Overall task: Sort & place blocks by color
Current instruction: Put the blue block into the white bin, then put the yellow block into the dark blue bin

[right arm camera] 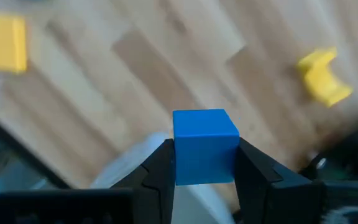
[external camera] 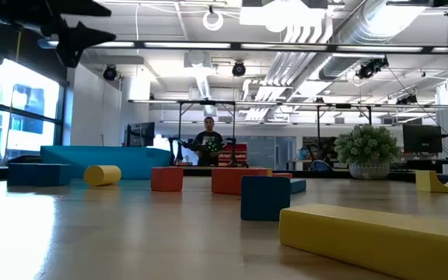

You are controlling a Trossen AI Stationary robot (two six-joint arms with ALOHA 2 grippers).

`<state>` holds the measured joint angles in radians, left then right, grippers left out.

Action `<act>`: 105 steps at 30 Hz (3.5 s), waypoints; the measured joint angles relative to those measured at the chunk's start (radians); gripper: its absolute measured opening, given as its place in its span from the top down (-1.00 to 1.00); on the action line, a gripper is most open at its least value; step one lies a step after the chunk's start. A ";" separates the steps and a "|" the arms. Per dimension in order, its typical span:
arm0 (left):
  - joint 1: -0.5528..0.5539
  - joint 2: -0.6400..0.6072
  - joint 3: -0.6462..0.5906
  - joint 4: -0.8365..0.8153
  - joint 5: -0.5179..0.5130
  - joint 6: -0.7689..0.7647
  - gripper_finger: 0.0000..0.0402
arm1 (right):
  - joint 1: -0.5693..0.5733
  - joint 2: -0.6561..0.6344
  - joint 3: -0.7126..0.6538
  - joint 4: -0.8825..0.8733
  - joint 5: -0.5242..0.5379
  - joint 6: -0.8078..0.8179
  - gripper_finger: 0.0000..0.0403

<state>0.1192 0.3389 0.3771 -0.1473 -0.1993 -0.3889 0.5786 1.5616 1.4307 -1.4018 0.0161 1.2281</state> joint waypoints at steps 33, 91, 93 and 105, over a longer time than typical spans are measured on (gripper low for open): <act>0.000 0.180 0.000 -0.016 -0.074 -0.079 -0.06 | 0.445 0.298 -0.007 0.219 -0.021 0.659 0.49; 0.140 0.677 0.400 -0.650 0.043 -0.596 -0.06 | 0.152 0.323 0.284 -0.169 0.341 0.445 -0.05; 0.135 0.708 0.401 -0.650 0.053 -0.610 -0.06 | 0.113 0.311 0.284 -0.169 0.389 0.363 -0.05; 0.082 0.825 0.401 -0.650 0.064 -0.733 -0.06 | -0.118 0.237 0.283 -0.169 0.528 -0.156 -0.05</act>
<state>0.2008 1.1642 0.7776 -0.7974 -0.1353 -1.1221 0.4603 1.7990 1.7138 -1.5707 0.5444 1.0720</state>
